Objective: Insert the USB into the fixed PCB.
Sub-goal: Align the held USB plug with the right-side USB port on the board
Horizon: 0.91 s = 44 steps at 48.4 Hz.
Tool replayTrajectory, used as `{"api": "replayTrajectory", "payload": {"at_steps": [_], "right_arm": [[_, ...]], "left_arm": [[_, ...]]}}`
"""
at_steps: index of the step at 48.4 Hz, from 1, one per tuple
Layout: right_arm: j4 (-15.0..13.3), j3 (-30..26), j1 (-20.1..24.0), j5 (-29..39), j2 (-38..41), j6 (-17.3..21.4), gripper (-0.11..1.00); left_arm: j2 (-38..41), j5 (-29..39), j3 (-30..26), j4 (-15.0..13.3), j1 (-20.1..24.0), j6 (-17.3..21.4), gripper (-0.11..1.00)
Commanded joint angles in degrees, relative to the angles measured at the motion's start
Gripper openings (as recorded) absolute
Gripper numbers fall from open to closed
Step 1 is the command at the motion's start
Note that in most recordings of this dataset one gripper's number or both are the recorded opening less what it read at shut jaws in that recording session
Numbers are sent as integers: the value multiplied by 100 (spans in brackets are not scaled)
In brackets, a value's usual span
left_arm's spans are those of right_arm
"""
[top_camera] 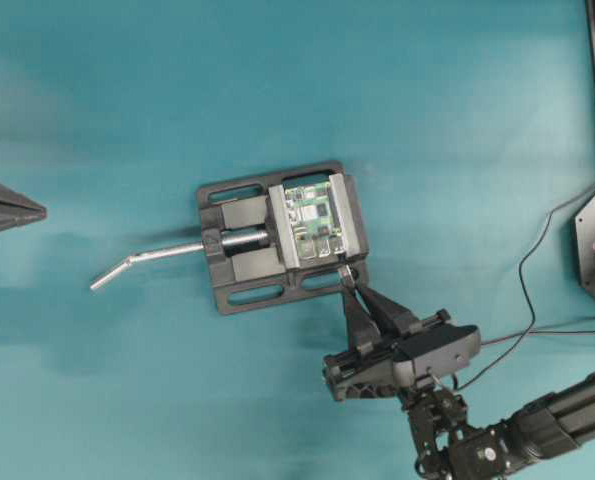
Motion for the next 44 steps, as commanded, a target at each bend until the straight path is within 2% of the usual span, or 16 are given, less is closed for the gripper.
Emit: {"api": "replayTrajectory", "payload": {"at_steps": [1,13,32,44], "right_arm": [[-18,-132,-35,-105,-97,-9,19],[105,-264,-132,-422,-88,-18,19],[105,-439,-123,-457,114,-35,19],[105,-642,-97,-782,290,-167,19]], "left_arm": [[-35,18,-149,18,-9,-18,1],[-237,88,-123,18,-9,-18,1],[-229,88,-123,18,-9,-18,1],[-237,88,-123,9,-9,-18,1]]}}
